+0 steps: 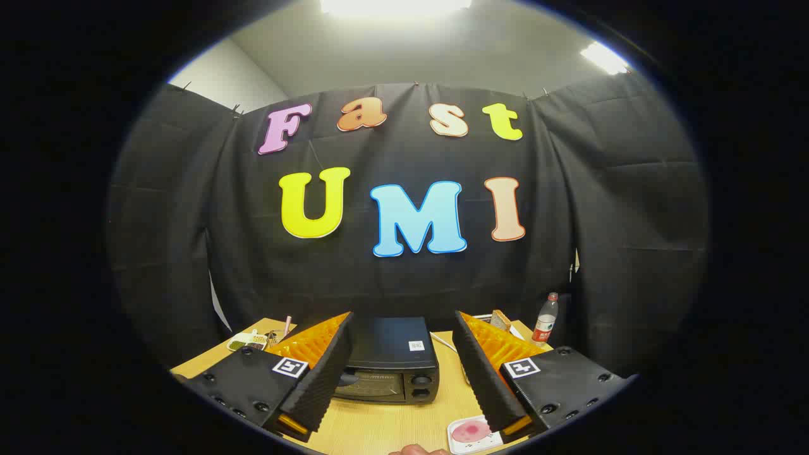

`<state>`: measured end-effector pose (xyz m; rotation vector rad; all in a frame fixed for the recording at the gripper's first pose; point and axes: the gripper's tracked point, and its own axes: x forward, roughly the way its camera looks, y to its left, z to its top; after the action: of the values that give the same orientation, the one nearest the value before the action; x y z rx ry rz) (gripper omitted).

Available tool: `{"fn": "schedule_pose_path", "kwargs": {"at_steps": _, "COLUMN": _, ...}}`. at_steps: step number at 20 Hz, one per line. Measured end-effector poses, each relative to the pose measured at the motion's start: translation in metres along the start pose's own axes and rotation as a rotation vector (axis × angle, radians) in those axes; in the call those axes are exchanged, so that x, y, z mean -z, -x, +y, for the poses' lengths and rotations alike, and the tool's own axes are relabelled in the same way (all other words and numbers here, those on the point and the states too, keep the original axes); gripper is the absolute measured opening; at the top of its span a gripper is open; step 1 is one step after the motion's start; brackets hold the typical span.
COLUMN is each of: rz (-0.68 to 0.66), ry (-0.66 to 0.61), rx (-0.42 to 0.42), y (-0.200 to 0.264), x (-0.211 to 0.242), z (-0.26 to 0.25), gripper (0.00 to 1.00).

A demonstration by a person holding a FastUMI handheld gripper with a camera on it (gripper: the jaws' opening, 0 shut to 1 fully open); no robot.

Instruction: Open the toaster oven, put the food inside, and close the toaster oven door.

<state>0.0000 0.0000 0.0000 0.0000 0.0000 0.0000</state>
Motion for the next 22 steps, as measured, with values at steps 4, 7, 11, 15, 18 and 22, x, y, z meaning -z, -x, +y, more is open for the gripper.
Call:
{"fn": "schedule_pose_path", "kwargs": {"at_steps": 4, "rz": 0.008, "ry": 0.035, "rx": 0.018, "y": 0.003, "x": 0.005, "z": 0.001, "gripper": 0.97}}
{"fn": "schedule_pose_path", "kwargs": {"at_steps": 7, "rz": 0.009, "ry": 0.036, "rx": 0.01, "y": 0.006, "x": 0.007, "z": 0.008, "gripper": 0.97}}
{"fn": "schedule_pose_path", "kwargs": {"at_steps": 11, "rz": 0.033, "ry": 0.043, "rx": -0.001, "y": 0.006, "x": 0.017, "z": 0.015, "gripper": 0.97}}
{"fn": "schedule_pose_path", "kwargs": {"at_steps": 15, "rz": 0.046, "ry": 0.049, "rx": -0.019, "y": 0.005, "x": 0.023, "z": 0.026, "gripper": 0.97}}
{"fn": "schedule_pose_path", "kwargs": {"at_steps": 18, "rz": 0.059, "ry": 0.058, "rx": -0.032, "y": 0.002, "x": 0.027, "z": 0.033, "gripper": 0.97}}
{"fn": "schedule_pose_path", "kwargs": {"at_steps": 22, "rz": 0.075, "ry": 0.06, "rx": -0.034, "y": -0.004, "x": 0.029, "z": 0.039, "gripper": 0.97}}
